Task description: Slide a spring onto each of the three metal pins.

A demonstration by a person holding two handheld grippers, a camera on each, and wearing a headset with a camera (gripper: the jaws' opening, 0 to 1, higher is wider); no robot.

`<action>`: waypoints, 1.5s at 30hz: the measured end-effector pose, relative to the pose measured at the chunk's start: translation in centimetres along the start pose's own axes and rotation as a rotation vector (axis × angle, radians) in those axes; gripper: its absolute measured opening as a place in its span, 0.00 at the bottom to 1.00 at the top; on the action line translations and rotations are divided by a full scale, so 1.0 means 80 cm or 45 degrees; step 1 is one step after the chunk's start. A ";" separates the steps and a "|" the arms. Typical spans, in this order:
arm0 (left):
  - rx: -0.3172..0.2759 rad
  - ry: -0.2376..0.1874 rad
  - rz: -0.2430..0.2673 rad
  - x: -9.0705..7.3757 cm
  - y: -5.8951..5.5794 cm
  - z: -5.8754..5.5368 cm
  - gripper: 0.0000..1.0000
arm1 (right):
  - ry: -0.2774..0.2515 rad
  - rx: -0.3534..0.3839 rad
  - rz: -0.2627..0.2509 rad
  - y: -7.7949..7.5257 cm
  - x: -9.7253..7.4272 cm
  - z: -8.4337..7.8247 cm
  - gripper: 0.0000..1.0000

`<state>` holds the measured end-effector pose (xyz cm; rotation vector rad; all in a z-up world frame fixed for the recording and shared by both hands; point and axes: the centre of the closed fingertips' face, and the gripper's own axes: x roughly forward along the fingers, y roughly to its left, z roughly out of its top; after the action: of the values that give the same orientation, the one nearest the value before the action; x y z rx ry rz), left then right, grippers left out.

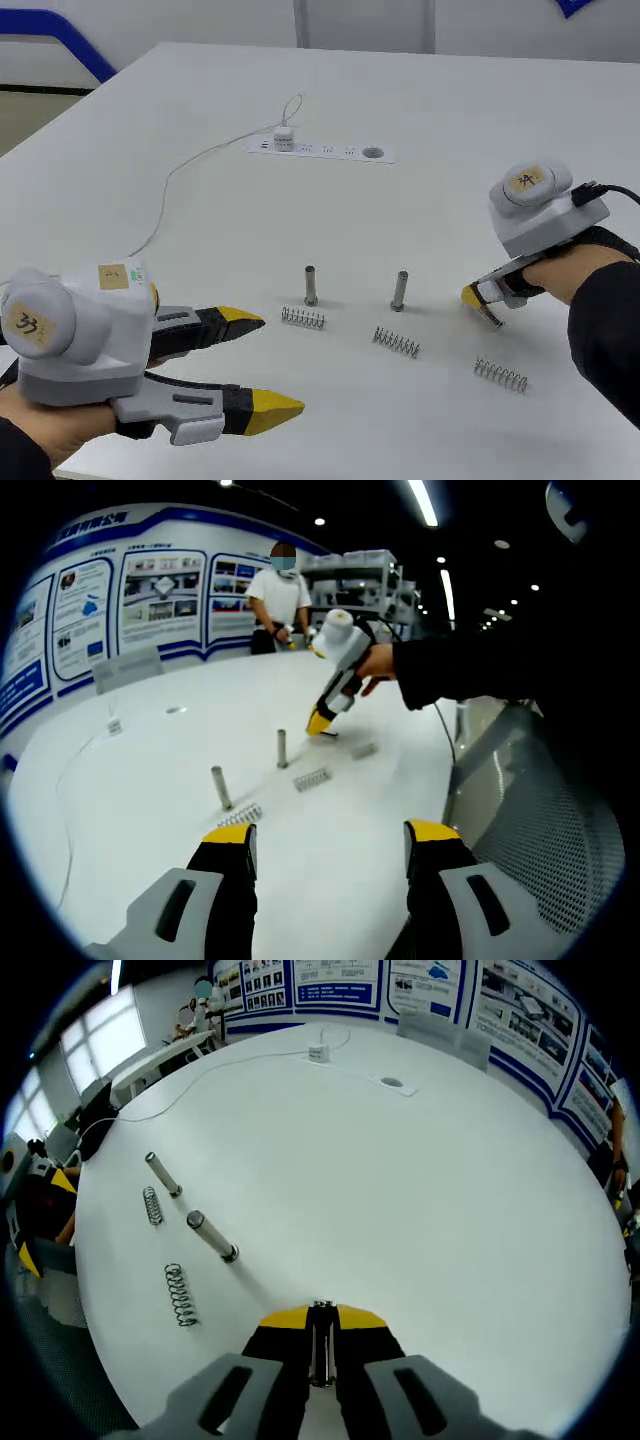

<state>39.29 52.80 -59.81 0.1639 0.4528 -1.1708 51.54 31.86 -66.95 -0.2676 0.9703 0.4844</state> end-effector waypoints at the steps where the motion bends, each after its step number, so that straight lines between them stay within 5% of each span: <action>1: 0.000 0.000 0.000 0.000 0.000 0.000 0.61 | -0.006 -0.001 -0.001 0.000 -0.002 0.000 0.09; 23: 0.012 -0.004 0.002 -0.001 0.000 0.002 0.60 | -0.208 0.052 -0.085 -0.012 -0.033 0.011 0.09; 36: 0.014 -0.006 0.011 -0.002 0.002 0.003 0.60 | -0.236 0.086 -0.085 -0.016 -0.041 0.000 0.09; 45: 0.018 0.002 0.006 -0.002 0.001 0.001 0.60 | -0.218 0.022 -0.081 -0.012 -0.048 -0.012 0.09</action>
<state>39.33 52.89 -59.65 0.1776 0.4455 -1.1693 49.54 29.59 -64.24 -0.2367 0.7967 0.4336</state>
